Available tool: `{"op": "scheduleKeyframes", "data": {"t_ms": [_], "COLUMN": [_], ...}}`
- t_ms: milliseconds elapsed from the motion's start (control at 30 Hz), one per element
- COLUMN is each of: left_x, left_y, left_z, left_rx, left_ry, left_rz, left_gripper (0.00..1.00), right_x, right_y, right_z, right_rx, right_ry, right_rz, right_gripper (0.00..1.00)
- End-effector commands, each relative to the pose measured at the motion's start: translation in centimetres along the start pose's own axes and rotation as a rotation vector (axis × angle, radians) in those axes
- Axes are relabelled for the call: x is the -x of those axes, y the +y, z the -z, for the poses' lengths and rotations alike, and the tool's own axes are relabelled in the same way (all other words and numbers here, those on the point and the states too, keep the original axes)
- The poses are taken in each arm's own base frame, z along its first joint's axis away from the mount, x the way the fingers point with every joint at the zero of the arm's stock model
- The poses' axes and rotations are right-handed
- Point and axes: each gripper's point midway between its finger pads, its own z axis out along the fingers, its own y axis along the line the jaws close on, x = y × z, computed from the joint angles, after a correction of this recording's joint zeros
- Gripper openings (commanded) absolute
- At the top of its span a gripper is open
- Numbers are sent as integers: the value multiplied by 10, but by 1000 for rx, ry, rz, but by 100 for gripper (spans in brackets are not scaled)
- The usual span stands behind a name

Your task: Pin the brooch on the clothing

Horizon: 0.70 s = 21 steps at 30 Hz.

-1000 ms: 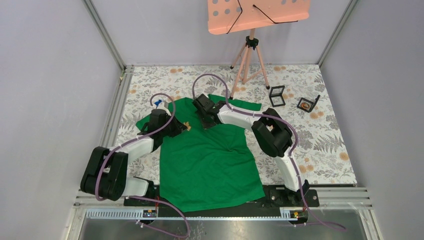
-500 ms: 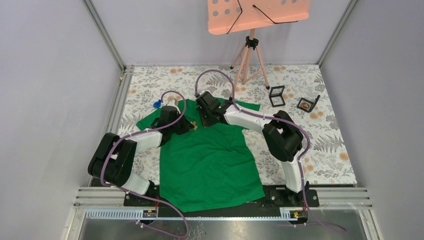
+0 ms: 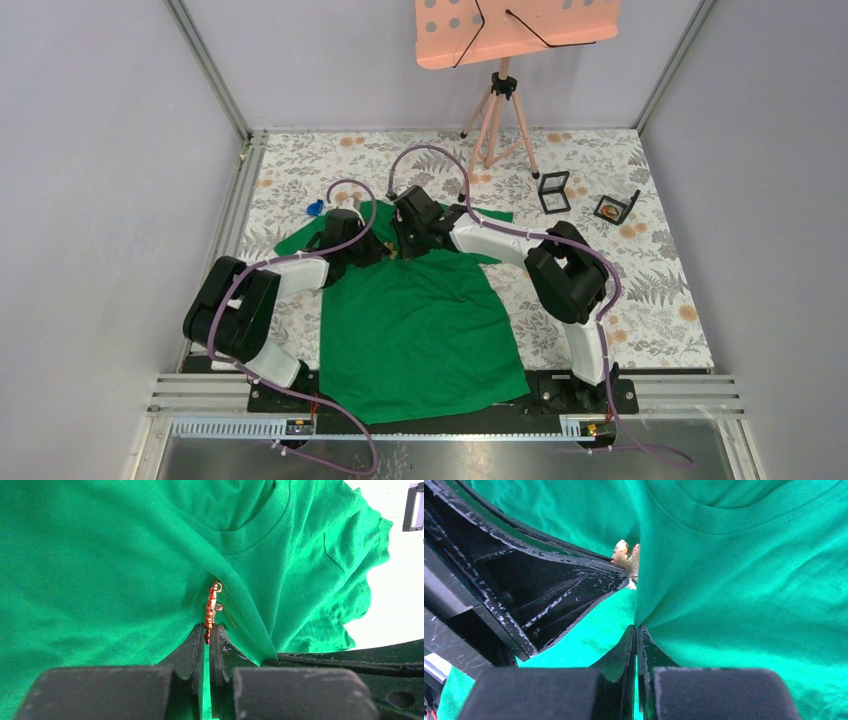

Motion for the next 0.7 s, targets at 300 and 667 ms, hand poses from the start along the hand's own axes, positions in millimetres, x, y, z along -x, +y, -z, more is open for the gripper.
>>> {"op": "scheduleKeyframes", "data": {"t_ms": [300, 667], "left_x": [13, 14], "left_y": [-14, -18], "left_z": [-12, -12], "left_rx": [-17, -33], "left_ry": [-33, -34], "left_rz": [-29, -35], "left_gripper": [0, 0], "right_x": [33, 17], "right_y": [28, 35], "right_z": [32, 22], "right_rx": [134, 196], "right_ry": [-113, -47], "right_rz": [15, 49], "right_gripper": [0, 0]}}
